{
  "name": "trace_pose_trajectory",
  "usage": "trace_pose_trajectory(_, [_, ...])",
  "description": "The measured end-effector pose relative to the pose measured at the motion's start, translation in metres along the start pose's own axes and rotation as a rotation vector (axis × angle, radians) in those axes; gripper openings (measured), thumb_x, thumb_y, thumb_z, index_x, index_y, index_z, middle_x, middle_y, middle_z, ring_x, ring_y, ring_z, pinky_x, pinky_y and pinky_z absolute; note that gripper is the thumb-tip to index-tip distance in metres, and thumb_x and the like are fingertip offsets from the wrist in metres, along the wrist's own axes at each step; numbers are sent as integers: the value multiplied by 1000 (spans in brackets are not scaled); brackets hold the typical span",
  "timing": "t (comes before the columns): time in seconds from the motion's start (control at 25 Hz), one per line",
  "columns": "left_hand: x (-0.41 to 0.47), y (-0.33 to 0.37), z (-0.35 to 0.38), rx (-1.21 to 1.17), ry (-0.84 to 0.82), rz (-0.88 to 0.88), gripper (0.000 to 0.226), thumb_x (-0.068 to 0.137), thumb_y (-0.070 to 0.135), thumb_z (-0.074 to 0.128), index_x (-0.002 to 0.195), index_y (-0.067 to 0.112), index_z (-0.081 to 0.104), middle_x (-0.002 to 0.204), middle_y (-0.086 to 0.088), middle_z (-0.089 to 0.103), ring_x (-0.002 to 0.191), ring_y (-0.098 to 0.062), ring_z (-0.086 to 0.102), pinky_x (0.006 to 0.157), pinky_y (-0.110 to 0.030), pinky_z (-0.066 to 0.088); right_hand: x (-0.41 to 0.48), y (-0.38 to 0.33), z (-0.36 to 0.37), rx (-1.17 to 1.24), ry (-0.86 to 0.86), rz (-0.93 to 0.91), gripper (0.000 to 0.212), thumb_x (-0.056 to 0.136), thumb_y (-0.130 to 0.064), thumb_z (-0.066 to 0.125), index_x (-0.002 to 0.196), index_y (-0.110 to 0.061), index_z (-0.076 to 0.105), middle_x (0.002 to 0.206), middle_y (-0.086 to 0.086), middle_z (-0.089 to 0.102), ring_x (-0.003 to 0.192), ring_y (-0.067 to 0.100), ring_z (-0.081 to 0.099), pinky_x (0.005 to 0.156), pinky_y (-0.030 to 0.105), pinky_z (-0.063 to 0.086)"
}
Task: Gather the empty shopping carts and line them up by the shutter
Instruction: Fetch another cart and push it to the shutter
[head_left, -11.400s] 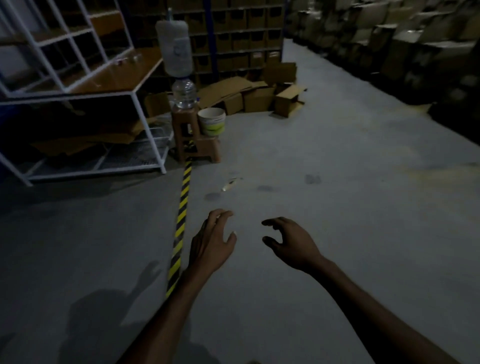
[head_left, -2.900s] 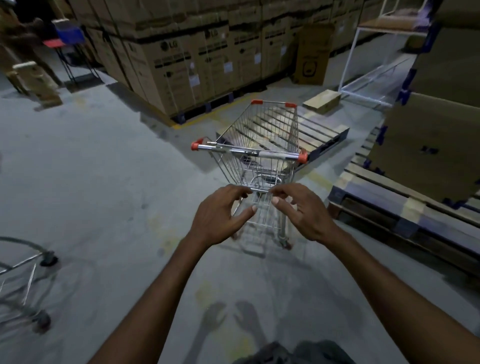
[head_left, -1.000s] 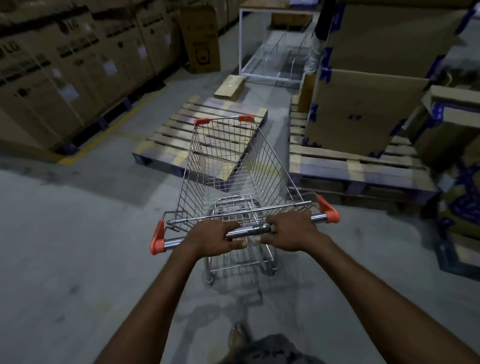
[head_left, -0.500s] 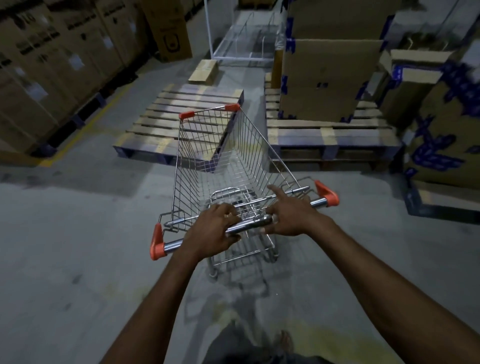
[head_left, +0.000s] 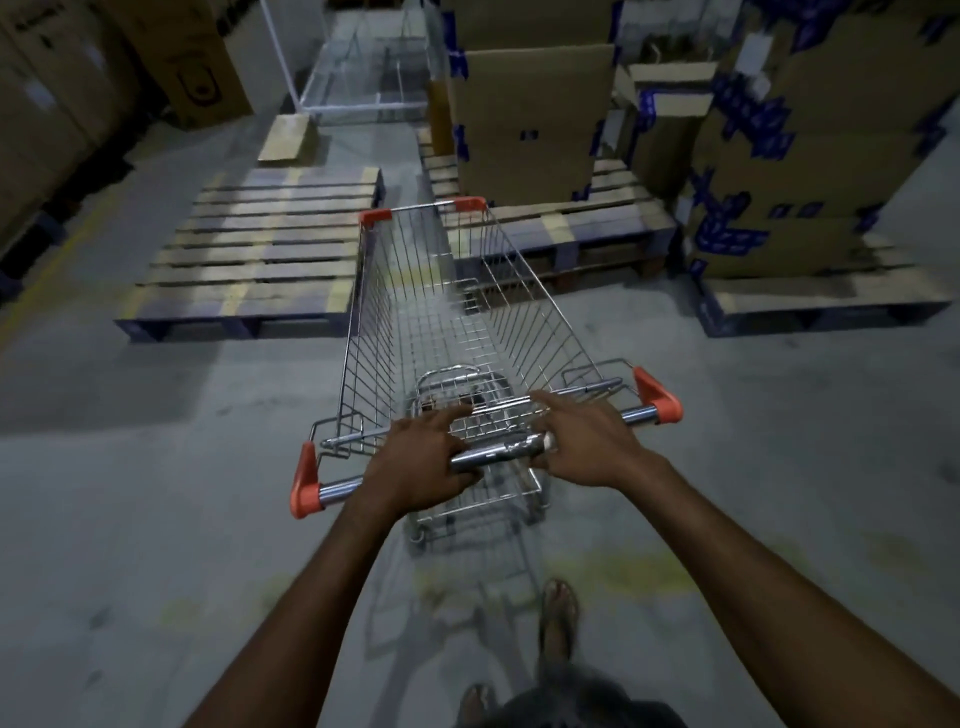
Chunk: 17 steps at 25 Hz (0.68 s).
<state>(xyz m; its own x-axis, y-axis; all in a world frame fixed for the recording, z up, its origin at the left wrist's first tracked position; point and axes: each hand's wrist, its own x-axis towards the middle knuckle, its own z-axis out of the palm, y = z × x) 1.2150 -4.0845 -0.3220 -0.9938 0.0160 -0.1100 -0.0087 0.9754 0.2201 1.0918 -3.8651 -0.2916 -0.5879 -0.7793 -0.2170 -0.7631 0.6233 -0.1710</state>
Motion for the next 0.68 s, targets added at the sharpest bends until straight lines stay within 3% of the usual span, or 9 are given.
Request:
trace_pose_trajectory(0.08, [-10, 13, 9, 14, 1, 65, 42, 86, 62, 57, 111, 35, 76, 161, 8, 38, 137, -19, 47, 107, -50, 41, -27, 1, 15, -12, 52, 46, 41, 84, -62, 66, 113, -33, 71, 157, -7, 43, 119, 21, 63, 96, 40, 45])
trace_pose_trajectory(0.2, [-23, 41, 23, 40, 48, 196, 40, 86, 55, 62, 115, 31, 76, 157, 4, 42, 135, -23, 49, 104, -49, 44, -70, 5, 28, 6, 83, 101, 50, 80, -74, 60, 109, -35, 69, 121, -8, 63, 103, 19, 65, 89, 38, 45])
trace_pose_trajectory(0.32, [-31, 70, 31, 79, 101, 317, 42, 87, 54, 60, 119, 29, 71, 150, 3, 49, 126, -24, 55, 96, -44, 51, -113, 8, 30, 47, 118, 144, 70, 77, -95, 36, 101, -37, 67, 97, -9, 68, 90, 16, 64, 81, 34, 44])
trace_pose_trajectory(0.44, [-40, 98, 34, 94, 78, 369, 50, 91, 63, 49, 133, 35, 56, 132, 8, 63, 102, -23, 68, 76, -36, 55, -148, 12, 37, 80, 131, 199, 82, 76, -100, 21, 92, -32, 64, 88, -12, 68, 82, 12, 63, 80, 33, 47])
trace_pose_trajectory(0.52, [-43, 116, 35, 93, 31, 381, 52, 93, 68, 44, 134, 37, 52, 115, 4, 72, 92, -25, 70, 72, -34, 53, -170, 15, 42, 87, 132, 258, 88, 73, -103, 17, 90, -31, 64, 86, -10, 69, 79, 13, 63, 78, 33, 48])
trace_pose_trajectory(0.68, [-35, 149, 37, 148, -49, 374, 44, 91, 64, 44, 113, 29, 60, 94, -3, 75, 88, -28, 70, 70, -35, 52, -212, 24, 49, 54, 103, 358, 94, 66, -105, 13, 88, -29, 62, 86, -4, 71, 83, 19, 66, 77, 34, 45])
